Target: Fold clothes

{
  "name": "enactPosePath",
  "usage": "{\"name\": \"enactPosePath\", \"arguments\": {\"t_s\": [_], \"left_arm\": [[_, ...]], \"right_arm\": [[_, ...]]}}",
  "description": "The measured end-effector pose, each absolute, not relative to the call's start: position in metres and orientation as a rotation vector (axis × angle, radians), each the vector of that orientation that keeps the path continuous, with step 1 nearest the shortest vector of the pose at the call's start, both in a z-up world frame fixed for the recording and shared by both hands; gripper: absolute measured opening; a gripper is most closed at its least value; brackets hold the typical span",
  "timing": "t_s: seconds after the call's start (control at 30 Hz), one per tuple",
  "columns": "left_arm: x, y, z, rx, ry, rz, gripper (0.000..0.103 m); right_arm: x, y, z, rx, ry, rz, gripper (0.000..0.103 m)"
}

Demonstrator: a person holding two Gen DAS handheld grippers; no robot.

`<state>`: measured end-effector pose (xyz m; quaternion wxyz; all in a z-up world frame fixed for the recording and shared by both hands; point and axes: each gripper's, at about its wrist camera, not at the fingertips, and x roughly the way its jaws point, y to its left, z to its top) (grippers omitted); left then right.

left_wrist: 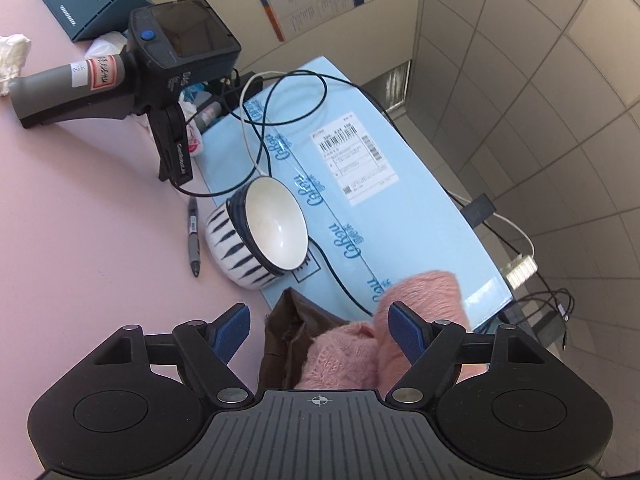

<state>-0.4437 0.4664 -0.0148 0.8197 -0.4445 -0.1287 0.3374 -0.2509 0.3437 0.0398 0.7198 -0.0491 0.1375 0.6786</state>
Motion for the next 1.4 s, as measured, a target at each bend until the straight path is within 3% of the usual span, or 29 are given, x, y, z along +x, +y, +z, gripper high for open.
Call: {"name": "enactPosePath", "arguments": {"t_s": [0.3,0.43,0.47,0.73,1.1,1.4], "left_arm": [[-0.395,0.433,0.002,-0.628,-0.063,0.695,0.076],[-0.369,0.408,0.01,-0.387,0.05,0.774,0.024],[-0.364,0.404,0.01,-0.341,0.072,0.781,0.018],[-0.368,0.356,0.036,-0.124,-0.073,0.752,0.013],[-0.352,0.275,0.078,-0.088,-0.202,0.451,0.012],[-0.319,0.239,0.06,-0.156,0.01,0.227,0.012]], "right_arm": [[-0.204,0.296,0.072,0.198,0.291,1.43,0.013],[-0.183,0.279,0.079,0.296,0.322,1.404,0.013],[-0.18,0.275,0.08,0.307,0.316,1.4,0.013],[-0.158,0.233,0.097,0.387,0.283,1.401,0.012],[-0.102,0.114,0.108,0.485,0.336,1.318,0.011],[-0.061,-0.054,0.065,0.515,0.54,0.986,0.011]]}}
